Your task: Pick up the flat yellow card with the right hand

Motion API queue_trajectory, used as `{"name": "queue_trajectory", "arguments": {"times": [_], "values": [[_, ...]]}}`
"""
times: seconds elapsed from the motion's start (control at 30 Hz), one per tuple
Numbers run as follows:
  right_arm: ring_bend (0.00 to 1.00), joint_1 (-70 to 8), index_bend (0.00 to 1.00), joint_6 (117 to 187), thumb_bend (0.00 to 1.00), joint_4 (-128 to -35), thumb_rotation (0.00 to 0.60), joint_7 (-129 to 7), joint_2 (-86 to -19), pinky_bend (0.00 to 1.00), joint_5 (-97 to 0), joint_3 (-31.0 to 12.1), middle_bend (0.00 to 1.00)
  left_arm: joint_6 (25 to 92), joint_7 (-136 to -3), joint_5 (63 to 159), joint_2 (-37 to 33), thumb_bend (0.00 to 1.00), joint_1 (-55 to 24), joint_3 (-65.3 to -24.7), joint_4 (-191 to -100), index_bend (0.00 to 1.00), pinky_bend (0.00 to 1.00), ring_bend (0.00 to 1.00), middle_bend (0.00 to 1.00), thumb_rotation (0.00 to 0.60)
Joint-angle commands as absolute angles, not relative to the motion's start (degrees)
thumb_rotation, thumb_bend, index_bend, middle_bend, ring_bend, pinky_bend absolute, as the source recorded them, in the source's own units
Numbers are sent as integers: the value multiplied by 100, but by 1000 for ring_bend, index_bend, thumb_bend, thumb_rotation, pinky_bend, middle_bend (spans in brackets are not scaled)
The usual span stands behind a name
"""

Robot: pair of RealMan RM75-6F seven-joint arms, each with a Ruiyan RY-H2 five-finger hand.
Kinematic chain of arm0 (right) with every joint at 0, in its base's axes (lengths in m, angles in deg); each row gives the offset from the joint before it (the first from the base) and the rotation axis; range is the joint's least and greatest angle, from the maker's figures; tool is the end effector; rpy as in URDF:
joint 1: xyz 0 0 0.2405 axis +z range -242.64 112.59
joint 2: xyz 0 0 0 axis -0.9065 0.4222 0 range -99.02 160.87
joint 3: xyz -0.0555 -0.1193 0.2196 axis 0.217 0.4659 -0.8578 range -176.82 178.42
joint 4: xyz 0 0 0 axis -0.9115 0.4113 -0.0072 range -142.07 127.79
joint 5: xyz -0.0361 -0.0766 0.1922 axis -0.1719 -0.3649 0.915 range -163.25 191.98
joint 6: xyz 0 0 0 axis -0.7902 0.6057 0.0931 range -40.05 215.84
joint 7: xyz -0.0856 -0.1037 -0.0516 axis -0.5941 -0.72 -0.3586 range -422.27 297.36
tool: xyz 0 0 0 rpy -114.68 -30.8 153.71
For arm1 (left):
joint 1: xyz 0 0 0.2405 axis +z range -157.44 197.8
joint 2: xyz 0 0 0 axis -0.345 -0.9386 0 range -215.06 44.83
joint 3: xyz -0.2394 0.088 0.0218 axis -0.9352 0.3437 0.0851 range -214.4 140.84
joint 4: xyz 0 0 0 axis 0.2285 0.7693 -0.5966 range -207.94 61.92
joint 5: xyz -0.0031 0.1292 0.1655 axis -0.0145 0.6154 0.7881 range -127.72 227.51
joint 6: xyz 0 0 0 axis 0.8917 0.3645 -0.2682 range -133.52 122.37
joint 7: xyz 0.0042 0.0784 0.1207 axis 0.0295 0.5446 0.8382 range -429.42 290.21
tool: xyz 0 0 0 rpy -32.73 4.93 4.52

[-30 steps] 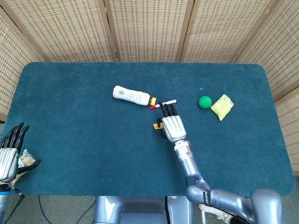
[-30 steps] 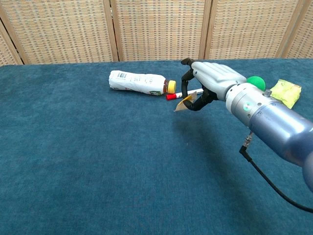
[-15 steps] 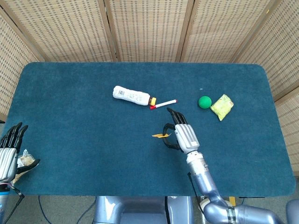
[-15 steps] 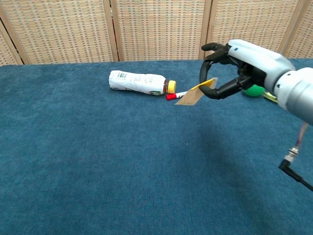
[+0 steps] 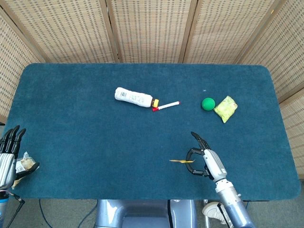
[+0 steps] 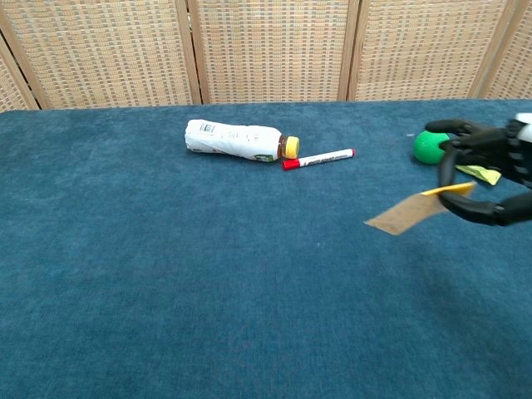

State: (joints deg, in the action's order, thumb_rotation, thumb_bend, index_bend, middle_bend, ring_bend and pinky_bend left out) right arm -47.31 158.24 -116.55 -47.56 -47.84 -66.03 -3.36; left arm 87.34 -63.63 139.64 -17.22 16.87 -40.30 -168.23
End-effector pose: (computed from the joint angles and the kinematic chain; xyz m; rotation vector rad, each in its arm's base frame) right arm -0.1775 -0.2159 0.0415 1.3618 -1.6795 1.4323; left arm -0.2837 0.1725 0.1516 -1.3293 -0.7954 -1.0168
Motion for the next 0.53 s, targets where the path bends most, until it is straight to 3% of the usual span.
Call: {"name": "queue_trajectory", "arguments": {"times": [0.03,0.53], "values": [[0,-5051,605,16008,582,-11626,600,-3839,-4342,0,-7164,102,66,8731,-6373,13971,-1720,101,1686,-4031,-16821,0,135,0,0,600],[0,-5339,613,16336,581,-11540,600,-1528,-3637,0,-8240,892,66,8792,-6419,14084,-1755,101,1715,-4003,-16865,0,136,0,0,600]]}}
